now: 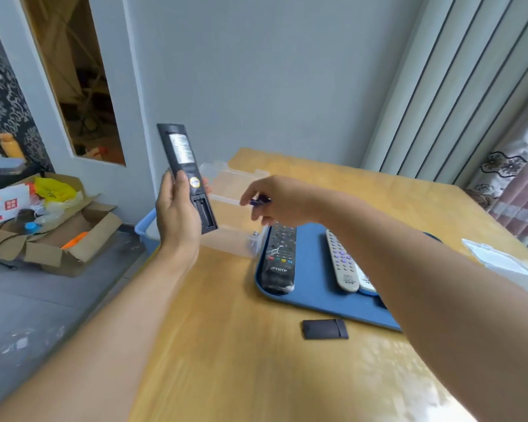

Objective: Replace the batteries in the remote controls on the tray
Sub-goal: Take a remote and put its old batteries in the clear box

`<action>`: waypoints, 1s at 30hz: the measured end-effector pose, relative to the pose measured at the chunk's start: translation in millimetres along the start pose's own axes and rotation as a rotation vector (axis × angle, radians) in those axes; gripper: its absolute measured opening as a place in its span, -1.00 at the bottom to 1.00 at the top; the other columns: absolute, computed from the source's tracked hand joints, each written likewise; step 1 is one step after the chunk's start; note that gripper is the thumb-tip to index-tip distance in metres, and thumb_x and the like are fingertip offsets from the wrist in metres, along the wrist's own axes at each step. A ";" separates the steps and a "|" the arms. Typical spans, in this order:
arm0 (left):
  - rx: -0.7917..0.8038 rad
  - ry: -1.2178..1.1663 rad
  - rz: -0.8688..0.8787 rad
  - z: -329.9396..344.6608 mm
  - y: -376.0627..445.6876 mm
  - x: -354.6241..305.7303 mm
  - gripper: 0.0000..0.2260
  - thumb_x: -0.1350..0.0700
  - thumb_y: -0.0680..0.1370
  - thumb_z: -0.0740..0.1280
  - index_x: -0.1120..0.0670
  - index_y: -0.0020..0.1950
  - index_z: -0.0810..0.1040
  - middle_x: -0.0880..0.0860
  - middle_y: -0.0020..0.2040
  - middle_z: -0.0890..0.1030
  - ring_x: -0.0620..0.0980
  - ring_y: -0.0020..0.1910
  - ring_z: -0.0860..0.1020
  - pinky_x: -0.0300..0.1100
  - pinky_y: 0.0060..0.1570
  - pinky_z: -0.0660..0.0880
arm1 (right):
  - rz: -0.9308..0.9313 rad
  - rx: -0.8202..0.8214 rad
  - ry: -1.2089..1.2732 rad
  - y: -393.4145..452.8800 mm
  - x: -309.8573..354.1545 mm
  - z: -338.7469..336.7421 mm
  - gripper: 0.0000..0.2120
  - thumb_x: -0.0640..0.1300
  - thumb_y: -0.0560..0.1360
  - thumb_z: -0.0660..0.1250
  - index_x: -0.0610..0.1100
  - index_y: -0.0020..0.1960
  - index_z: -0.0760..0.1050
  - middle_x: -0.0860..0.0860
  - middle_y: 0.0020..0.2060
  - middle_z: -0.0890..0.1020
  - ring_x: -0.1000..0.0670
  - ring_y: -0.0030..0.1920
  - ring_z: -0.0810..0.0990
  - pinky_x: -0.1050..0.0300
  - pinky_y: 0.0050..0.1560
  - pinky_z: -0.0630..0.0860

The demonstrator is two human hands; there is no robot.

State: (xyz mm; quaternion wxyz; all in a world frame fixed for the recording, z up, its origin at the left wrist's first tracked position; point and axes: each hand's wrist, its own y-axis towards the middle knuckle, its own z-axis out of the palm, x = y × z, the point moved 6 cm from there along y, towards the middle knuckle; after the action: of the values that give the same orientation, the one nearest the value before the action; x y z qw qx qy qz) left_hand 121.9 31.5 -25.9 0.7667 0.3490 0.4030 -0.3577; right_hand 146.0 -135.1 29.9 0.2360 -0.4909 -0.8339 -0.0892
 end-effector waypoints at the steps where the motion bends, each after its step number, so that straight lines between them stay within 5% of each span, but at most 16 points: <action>1: -0.029 -0.017 -0.026 -2.9 2.4 1.6 -0.82 0.04 0.73 0.14 -0.03 0.06 0.53 0.01 -0.13 0.65 -0.05 -0.12 0.66 -0.21 -0.15 0.58 | -0.043 -0.008 -0.142 10.7 7.8 3.5 -0.75 -0.31 0.60 0.23 -0.06 0.19 0.51 0.08 -0.18 0.64 -0.01 -0.15 0.64 0.16 -0.21 0.57; 4: -0.051 -0.048 -0.073 -6.6 5.9 4.4 -0.81 0.03 0.74 0.13 -0.02 0.05 0.52 0.02 -0.15 0.65 -0.06 -0.10 0.66 -0.27 -0.24 0.55 | -0.149 0.037 -0.466 32.3 28.5 20.9 -0.78 -0.30 0.58 0.28 -0.07 0.15 0.54 0.03 -0.10 0.60 -0.01 -0.04 0.53 0.23 -0.30 0.35; 10: -0.045 0.009 -0.055 -5.5 3.9 5.9 -0.82 0.03 0.73 0.14 -0.02 0.14 0.53 -0.08 -0.20 0.68 -0.10 -0.13 0.67 -0.31 -0.25 0.53 | -0.089 0.187 -0.745 45.9 32.4 43.7 -0.76 -0.43 0.40 0.23 -0.16 -0.11 0.57 -0.11 -0.25 0.53 -0.14 -0.24 0.52 0.17 -0.27 0.36; 13: -0.050 0.032 -0.053 -5.5 3.5 6.3 -0.82 0.02 0.73 0.14 -0.03 0.18 0.53 -0.07 -0.16 0.68 -0.11 -0.10 0.68 -0.28 -0.26 0.54 | -0.090 0.205 -0.834 43.2 31.1 46.6 -0.75 -0.43 0.48 0.17 -0.18 -0.03 0.55 -0.09 -0.22 0.51 -0.15 -0.20 0.50 0.17 -0.37 0.32; 18: -0.063 0.032 -0.073 -6.0 3.4 7.6 -0.83 0.00 0.73 0.15 -0.09 0.10 0.54 -0.07 -0.17 0.70 -0.08 -0.08 0.70 -0.24 -0.25 0.55 | -0.097 0.247 -0.763 37.9 24.9 46.2 -0.63 -0.38 0.52 0.17 -0.15 0.21 0.61 -0.13 0.13 0.63 -0.17 0.09 0.61 -0.01 -0.02 0.55; 24: -0.055 0.046 -0.058 -4.4 1.7 5.6 -0.82 0.00 0.73 0.14 -0.13 0.08 0.54 -0.02 -0.10 0.71 -0.06 -0.04 0.71 -0.20 -0.19 0.56 | -0.140 0.216 -0.710 38.4 12.7 44.2 -0.59 -0.46 0.45 0.10 -0.11 0.00 0.61 -0.08 -0.13 0.61 -0.16 -0.06 0.54 0.17 -0.30 0.35; 30: -0.049 0.053 -0.052 -5.1 1.8 7.2 -0.82 0.00 0.73 0.13 -0.08 0.17 0.53 -0.02 -0.10 0.71 -0.05 -0.03 0.71 -0.24 -0.20 0.55 | -0.141 0.106 -0.394 32.1 14.5 37.6 -0.57 -0.48 0.50 0.15 -0.14 0.14 0.65 -0.08 0.01 0.66 -0.03 -0.05 0.61 0.08 0.07 0.60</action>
State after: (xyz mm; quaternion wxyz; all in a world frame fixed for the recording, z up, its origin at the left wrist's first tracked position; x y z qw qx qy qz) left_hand 124.5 34.7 -33.9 0.7547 0.3289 0.4405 -0.3581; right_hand 156.3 -93.5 1.4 0.0871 -0.4261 -0.8998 0.0364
